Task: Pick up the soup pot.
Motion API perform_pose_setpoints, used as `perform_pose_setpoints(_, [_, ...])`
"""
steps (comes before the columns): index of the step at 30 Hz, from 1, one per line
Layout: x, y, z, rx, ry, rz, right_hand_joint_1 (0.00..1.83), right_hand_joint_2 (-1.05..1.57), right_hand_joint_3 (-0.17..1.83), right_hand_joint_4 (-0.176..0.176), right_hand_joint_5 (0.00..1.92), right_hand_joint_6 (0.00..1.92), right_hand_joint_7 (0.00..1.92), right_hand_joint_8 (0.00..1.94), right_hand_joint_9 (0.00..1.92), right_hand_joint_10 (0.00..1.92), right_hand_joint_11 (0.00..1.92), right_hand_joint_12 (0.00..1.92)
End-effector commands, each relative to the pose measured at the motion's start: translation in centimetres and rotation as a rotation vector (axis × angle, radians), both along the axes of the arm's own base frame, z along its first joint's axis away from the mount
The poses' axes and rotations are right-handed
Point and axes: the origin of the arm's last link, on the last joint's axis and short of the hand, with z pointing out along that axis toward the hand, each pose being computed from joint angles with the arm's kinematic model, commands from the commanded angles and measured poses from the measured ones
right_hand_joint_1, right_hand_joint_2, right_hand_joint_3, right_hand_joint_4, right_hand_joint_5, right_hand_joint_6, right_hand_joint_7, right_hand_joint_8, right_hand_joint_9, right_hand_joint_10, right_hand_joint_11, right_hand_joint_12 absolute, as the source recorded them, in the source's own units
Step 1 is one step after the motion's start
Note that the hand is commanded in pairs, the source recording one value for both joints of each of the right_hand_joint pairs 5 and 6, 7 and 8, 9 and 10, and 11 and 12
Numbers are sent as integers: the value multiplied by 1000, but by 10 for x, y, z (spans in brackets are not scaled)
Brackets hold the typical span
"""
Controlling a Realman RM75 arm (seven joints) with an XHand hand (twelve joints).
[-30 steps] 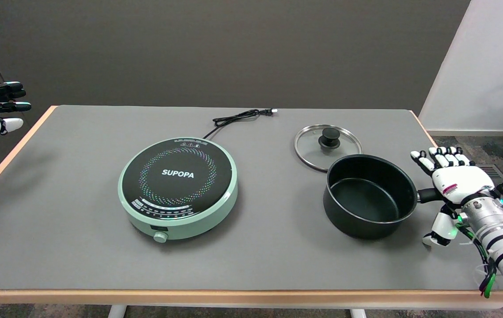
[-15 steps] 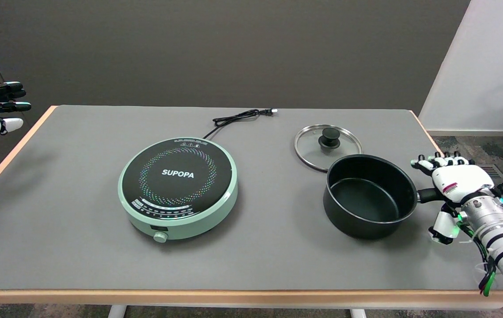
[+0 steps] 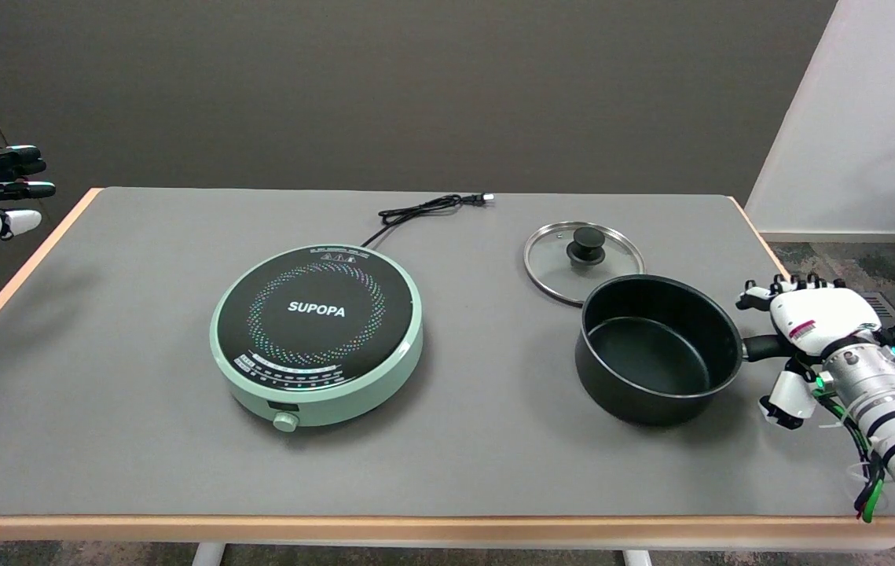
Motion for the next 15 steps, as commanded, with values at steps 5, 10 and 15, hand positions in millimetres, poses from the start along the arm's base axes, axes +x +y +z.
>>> perform_pose_setpoints(5, [-7,-7,4,4,-18,-10,1118,-667,1833,176,533,533,533,533,533,533,533,533])
perform_pose_setpoints(10, [-10,-7,5,-3,-22,-12,1082,-501,1685,176,840,840,840,840,840,840,840,840])
perform_pose_setpoints(15, [-11,-8,5,-4,-25,-13,1085,-452,1539,176,886,886,886,886,886,886,886,886])
